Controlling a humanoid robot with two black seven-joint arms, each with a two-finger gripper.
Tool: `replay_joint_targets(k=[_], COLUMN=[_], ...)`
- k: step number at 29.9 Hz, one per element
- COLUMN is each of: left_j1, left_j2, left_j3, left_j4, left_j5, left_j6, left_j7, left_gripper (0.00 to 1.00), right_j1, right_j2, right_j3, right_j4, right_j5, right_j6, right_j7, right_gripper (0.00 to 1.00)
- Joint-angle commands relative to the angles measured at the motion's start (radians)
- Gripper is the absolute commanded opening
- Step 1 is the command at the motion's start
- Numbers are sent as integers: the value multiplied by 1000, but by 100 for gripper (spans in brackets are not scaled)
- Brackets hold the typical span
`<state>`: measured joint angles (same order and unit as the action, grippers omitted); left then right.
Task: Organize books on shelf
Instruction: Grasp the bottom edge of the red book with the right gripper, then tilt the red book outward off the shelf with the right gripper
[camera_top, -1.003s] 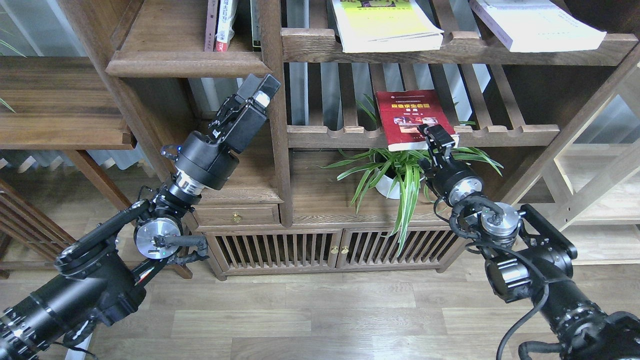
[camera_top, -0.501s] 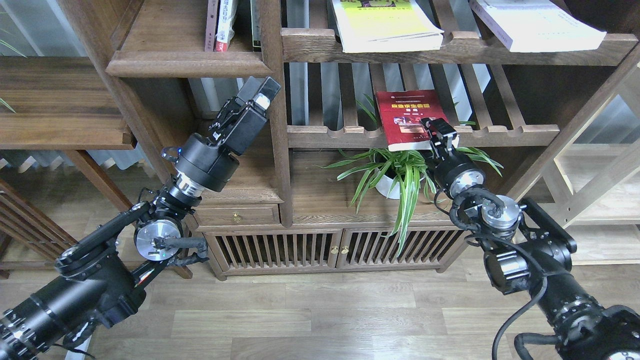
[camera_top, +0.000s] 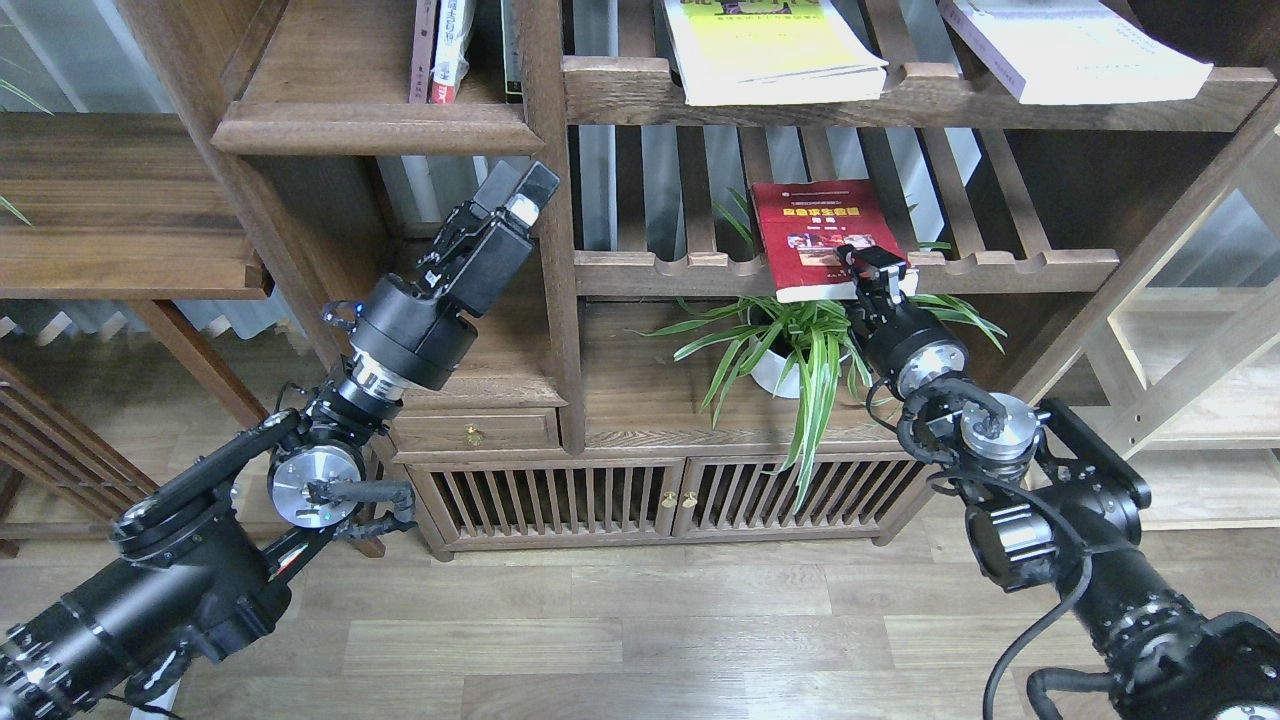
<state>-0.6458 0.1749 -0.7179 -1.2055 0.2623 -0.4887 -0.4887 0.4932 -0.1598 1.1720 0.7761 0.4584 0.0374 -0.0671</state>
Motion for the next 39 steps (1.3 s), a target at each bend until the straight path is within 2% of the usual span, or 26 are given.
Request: replay_joint_targets(k=[1,5,7,18,23,34,39], left_j1=[0,3,3,18,55,55,63], left_j2=[0,0,0,-3,-18,-95,-101], left_j3=[-2,-2,-2,20,43,78,121], left_j4=[1,0,1,1,4,44,44], left_j5=[0,0,0,1,0,-2,-2], left_j6=[0,0,0,0,4,7,53], left_j7=[0,0,0,0,0,0,0], left_gripper=[100,100,100,100,100,100,100], right_j1=[-4,-12,-22,-73,-127,-226,-260], right_j2=[14,28,45,37,42,36,28], right_j3=[3,29,32,51,48,24,23], right_j4=[2,0,0,6,22,80,132], right_j5=[2,2,2,2,3,2,2], right_j6=[18,87,134,300,451,451,451], right_j7=[1,3,4,-2,-8,-13,-14], right_gripper=[32,10,5,1,0,0,0])
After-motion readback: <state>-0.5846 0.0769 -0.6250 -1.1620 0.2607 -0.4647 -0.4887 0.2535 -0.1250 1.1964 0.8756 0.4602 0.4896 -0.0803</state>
